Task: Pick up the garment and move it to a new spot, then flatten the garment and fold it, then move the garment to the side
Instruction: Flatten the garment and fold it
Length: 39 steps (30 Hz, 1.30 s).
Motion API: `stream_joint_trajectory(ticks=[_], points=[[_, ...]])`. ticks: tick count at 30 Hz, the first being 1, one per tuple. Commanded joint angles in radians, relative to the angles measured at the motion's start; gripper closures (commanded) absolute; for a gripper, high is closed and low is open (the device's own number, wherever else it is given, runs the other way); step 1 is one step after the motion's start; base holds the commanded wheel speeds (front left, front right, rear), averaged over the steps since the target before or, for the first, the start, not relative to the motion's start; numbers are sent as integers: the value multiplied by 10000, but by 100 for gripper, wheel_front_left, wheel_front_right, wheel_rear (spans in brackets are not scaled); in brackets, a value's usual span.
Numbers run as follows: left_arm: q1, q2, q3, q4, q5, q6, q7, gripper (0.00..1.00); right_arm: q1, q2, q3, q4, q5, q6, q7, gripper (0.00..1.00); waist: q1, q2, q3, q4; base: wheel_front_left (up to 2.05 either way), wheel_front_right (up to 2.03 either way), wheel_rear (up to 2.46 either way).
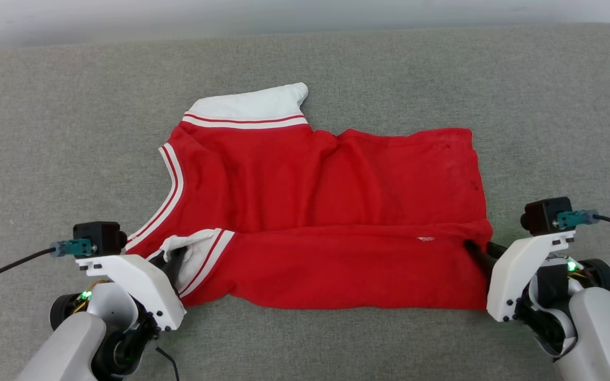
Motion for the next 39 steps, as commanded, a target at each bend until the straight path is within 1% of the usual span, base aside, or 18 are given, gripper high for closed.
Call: stream_joint_trajectory(ticks=[1,5,8,10,14,18,21,25,27,29,31,34,37,39], points=[[-169,-61,-31,262,-60,-150,44,0,-77,-13,157,387,75,-17,-185,0,-1,-1,-14,-2,0,0,0],[-290,-158,72,755,-130,-327,-229,0,-40,-66,418,733,239,-17,-1089,0,-1,-1,-171,24,0,0,0],[-249,-122,188,780,-108,-332,-499,0,136,-126,417,568,228,-16,-2268,0,-1,-1,-409,27,0,0,0],[-104,-10,299,687,-138,-316,-611,0,322,-25,382,363,184,-13,-3133,0,-1,-1,-590,5,0,0,0],[88,376,479,287,-207,-223,-528,0,786,130,94,-203,-294,-13,-4786,0,-1,-1,-909,-35,0,0,0],[308,1073,577,-297,-289,-142,97,0,1361,395,-233,-890,-733,-13,-5563,0,-1,-1,-1189,-101,0,0,0],[522,1728,533,-738,-461,-3,1030,0,1854,540,-464,-1528,-998,-14,-5608,0,-1,-1,-1301,-174,0,0,0],[986,2532,434,-1238,-975,211,2528,0,2489,760,-704,-2468,-1272,-13,-5326,0,-1,-1,-1276,-361,0,0,0],[1199,2751,442,-1476,-1296,262,3043,0,2717,866,-814,-2876,-1350,-13,-5152,0,-1,-1,-1175,-470,0,0,0],[1410,2902,494,-1586,-1504,361,3330,0,2872,957,-877,-3223,-1468,-13,-5003,0,-1,-1,-1036,-577,0,0,0],[1542,2924,543,-1574,-1655,451,3444,0,2911,1049,-886,-3496,-1532,-13,-4917,0,-1,-1,-869,-670,0,0,0],[1488,2712,638,-1348,-1806,457,3313,0,2907,1132,-911,-3780,-1592,-13,-4828,0,-1,-1,-623,-766,0,0,0],[1374,2425,715,-937,-1970,326,3101,0,2807,1185,-869,-3945,-1614,-13,-4751,0,-1,-1,-417,-862,0,0,0],[1410,2128,657,-586,-2102,186,3020,0,2761,1195,-854,-3997,-1598,-13,-4674,0,-1,-1,-304,-914,0,0,0]])
